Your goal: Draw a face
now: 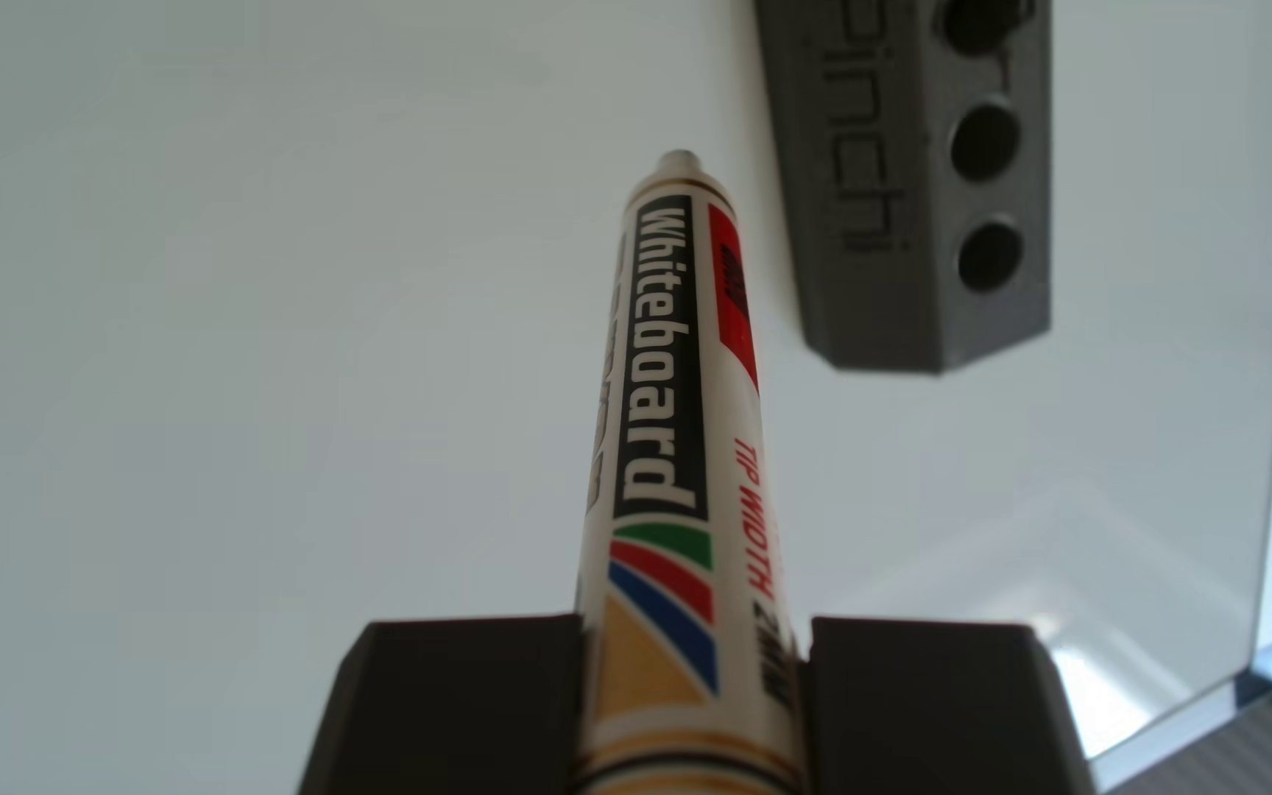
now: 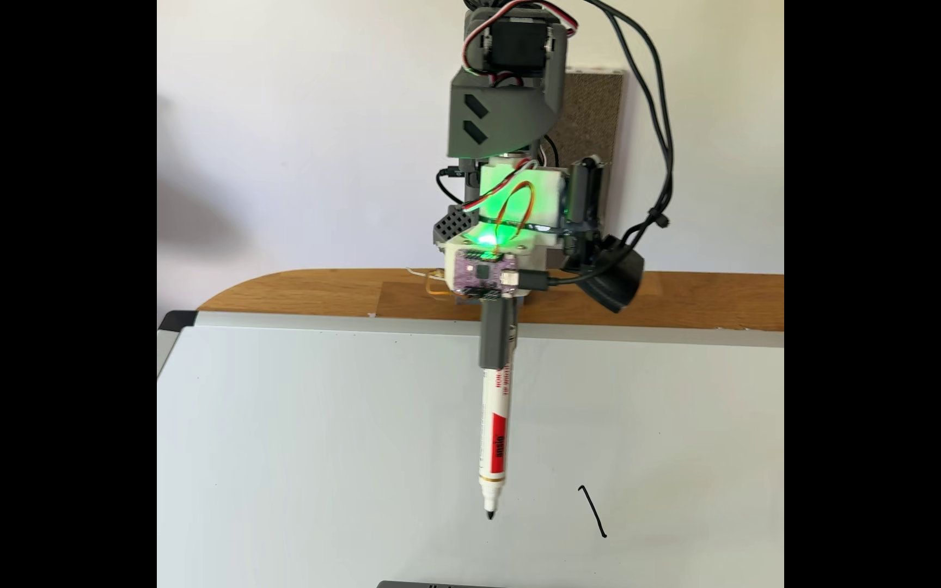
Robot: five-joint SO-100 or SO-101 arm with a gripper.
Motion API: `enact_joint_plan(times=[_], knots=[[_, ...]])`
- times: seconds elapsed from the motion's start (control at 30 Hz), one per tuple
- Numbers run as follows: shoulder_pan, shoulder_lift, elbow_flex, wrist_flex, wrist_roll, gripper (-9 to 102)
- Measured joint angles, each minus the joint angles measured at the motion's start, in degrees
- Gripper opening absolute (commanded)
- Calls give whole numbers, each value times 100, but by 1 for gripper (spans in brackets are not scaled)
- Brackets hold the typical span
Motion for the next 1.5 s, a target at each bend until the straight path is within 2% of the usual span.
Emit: enact_joint_plan(times=[1.03,1.2,1.5], knots=[[97,-343,650,-404,-9,-1],[97,-308,686,18,18,-1],[97,202,1125,158,35,-1]])
